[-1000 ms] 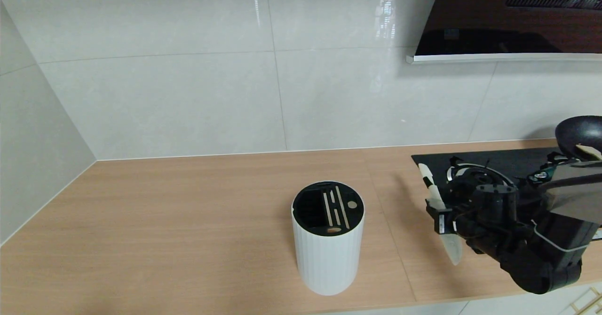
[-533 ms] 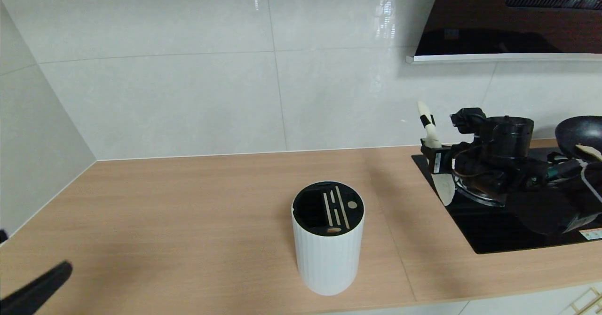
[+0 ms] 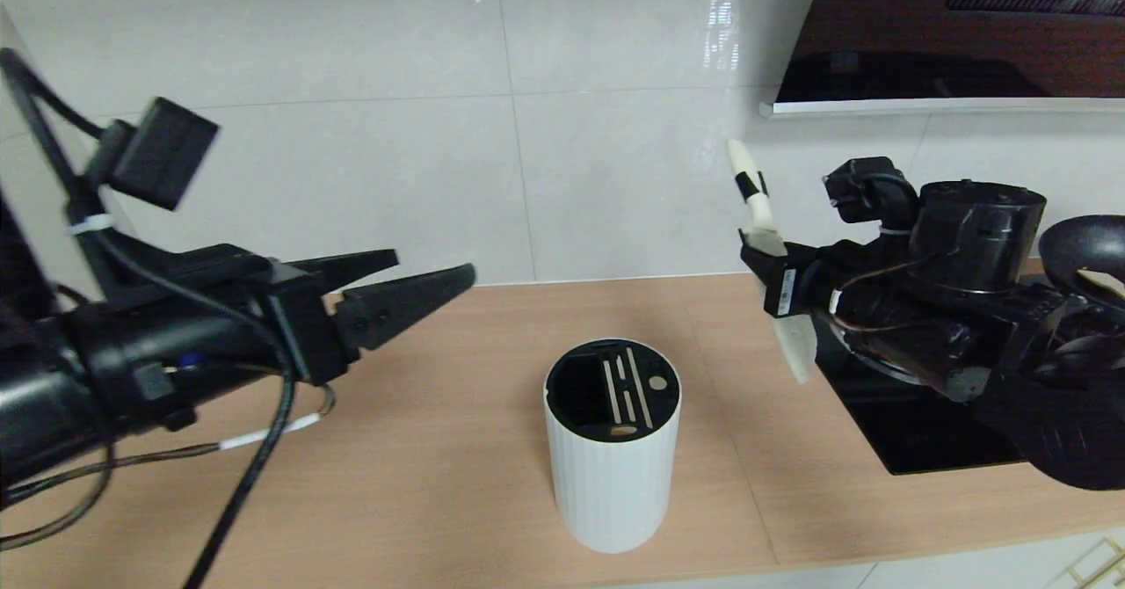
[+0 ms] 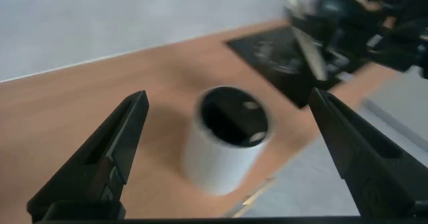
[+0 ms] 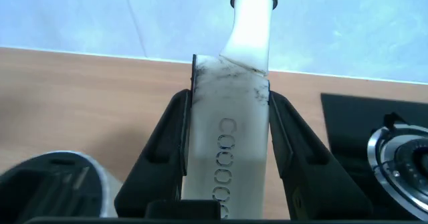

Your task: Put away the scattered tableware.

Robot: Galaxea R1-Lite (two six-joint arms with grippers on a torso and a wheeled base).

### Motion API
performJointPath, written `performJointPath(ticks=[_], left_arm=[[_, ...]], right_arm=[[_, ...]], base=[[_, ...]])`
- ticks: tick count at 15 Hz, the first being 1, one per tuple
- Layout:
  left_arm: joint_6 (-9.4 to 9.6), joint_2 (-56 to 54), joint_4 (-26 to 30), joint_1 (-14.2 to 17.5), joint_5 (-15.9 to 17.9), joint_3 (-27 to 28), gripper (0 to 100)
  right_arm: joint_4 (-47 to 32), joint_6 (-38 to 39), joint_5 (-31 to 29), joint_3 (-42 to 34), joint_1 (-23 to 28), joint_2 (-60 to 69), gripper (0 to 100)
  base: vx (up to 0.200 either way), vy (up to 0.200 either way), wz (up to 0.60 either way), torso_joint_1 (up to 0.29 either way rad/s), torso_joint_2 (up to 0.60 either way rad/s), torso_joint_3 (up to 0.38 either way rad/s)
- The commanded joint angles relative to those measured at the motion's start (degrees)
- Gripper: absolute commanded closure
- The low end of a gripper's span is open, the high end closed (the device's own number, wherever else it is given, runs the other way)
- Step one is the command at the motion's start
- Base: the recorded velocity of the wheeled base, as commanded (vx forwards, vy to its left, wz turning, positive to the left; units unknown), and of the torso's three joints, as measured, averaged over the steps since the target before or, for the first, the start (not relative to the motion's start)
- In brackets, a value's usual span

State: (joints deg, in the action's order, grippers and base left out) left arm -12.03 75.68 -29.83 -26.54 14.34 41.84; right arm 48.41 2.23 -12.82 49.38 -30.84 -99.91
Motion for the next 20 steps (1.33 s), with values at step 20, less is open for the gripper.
performJointPath(ticks=[20], left_arm=[[-26.02,21.6,-25.0,-9.4,2.8,3.1,0]], right_arm=[[0.2,2.6,0.7,-7.6,-22.6,5.3,100]], base=[[0.0,0.0,0.0,0.0,0.0,0.0]])
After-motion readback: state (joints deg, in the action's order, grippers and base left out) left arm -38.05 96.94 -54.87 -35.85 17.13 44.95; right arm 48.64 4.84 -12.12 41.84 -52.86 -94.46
